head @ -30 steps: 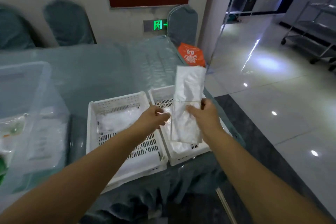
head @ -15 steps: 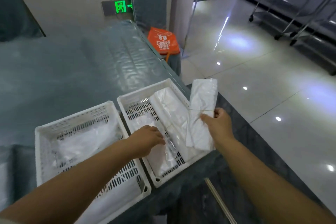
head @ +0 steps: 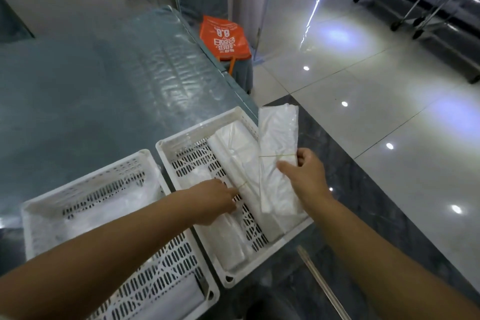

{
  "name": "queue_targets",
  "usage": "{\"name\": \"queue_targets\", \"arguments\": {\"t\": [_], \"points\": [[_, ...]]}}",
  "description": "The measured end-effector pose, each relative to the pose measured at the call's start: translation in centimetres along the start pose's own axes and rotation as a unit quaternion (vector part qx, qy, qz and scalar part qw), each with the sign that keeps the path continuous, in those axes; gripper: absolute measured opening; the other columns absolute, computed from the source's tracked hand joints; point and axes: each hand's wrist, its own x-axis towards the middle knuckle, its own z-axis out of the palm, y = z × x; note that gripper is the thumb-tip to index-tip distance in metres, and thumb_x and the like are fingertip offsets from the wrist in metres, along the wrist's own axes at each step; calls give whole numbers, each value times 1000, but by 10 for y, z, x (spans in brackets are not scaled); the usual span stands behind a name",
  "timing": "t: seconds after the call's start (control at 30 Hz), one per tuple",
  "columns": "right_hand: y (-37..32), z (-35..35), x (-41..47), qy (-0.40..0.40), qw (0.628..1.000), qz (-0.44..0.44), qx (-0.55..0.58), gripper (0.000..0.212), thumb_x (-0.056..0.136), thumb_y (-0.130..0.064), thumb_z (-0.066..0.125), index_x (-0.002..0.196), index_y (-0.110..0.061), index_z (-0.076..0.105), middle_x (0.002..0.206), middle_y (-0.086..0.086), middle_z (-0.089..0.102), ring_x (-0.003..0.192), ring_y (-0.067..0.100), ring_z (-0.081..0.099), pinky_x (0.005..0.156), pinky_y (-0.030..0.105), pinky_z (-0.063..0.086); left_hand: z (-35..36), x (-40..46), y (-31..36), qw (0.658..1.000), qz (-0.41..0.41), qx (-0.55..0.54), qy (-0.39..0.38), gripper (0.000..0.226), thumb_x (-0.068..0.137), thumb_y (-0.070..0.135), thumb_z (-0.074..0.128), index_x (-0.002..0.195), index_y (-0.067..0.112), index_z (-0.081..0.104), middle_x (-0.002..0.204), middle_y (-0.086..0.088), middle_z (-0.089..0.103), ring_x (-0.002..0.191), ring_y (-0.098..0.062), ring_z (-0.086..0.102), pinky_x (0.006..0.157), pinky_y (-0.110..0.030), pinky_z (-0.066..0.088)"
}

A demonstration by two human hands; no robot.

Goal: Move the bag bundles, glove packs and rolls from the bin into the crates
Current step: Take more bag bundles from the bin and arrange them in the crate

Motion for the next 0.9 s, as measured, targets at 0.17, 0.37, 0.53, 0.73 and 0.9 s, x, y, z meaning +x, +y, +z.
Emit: {"name": "queue_targets", "arguments": {"t": [0.17,0.37,0.53,0.73,0.9], "points": [[3,5,4,-50,998,-20,-31,24,77,-18,70,88,-31,52,89,-9,62,78,6,62,62,20,50,-2,-10,-1,999,5,36,-29,20,79,8,65,97,14,64,92,-3,66,87,-23,58,95,-36,41],[15,27,0,-139,984,-36,-102,24,76,-22,69,95,-24,55,91,-5,63,82,12,62,73,31,55,-30,-71,-13,985,-81,-8,150,27,57,18,81,74,30,64,71,14,63,70,-8,56,86,-29,46],[27,63,-19,-229,965,-29,-122,21,76,-26,68,90,-31,53,87,-12,61,79,3,59,62,18,47,-47,-121,-26,963,-207,-7,170,37,50,18,86,78,32,67,79,12,69,77,-16,63,88,-36,47],[51,95,-42,-281,950,7,-136,33,79,-26,67,106,-35,51,94,-15,60,86,1,57,64,15,41,-36,-147,-14,939,-296,-26,173,31,54,16,85,75,30,68,74,12,68,75,-14,62,87,-35,47],[53,91,-44,-277,931,-68,-230,36,83,-25,62,116,-27,48,99,-10,59,86,5,57,80,31,52,-27,-152,-2,929,-328,-43,166,31,51,17,86,73,30,69,72,13,68,73,-12,63,86,-33,48]]}}
